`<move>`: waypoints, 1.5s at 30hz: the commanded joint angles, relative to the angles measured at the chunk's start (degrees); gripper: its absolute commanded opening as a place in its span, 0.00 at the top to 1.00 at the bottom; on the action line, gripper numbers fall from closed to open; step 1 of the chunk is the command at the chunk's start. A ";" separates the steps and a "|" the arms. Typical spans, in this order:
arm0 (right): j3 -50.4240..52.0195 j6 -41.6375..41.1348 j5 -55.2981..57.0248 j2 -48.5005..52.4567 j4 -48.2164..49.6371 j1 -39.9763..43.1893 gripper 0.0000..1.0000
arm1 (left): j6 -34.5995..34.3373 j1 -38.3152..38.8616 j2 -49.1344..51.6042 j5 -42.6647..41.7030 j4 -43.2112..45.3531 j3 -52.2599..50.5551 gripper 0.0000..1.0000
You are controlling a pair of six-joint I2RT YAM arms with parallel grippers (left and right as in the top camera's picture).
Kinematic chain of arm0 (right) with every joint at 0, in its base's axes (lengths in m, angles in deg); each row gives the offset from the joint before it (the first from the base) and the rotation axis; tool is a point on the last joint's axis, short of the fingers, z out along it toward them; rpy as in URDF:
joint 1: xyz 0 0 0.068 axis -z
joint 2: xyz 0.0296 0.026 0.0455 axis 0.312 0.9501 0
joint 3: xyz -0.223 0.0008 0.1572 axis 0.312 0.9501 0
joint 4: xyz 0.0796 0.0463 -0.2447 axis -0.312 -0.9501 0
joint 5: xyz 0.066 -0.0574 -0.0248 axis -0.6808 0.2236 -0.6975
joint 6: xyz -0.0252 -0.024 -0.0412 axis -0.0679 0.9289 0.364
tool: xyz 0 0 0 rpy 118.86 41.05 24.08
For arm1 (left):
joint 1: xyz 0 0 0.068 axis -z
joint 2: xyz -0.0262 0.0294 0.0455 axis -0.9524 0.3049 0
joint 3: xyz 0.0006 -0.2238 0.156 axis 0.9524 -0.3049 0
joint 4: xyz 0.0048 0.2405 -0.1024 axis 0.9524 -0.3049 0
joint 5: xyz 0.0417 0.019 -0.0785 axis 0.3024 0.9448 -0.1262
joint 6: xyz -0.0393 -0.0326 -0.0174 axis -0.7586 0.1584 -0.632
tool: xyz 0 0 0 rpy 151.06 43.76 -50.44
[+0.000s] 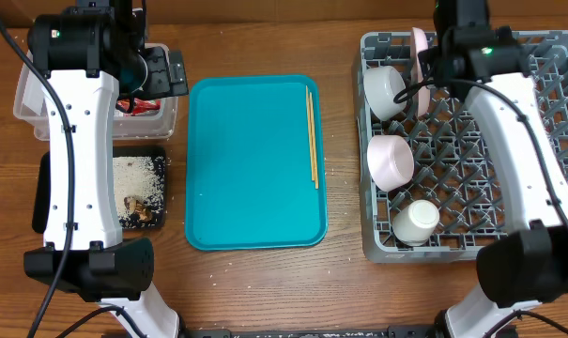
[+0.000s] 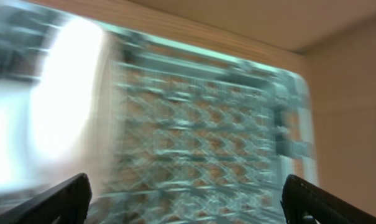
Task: Sort waste into correct bins and load items into the dishwasher
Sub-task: 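Move the right gripper to the chopsticks and pinch them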
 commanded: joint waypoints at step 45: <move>5.44 -40.41 -13.49 26.47 11.80 -24.98 0.42 | -0.79 0.00 0.39 0.28 0.09 0.59 0.00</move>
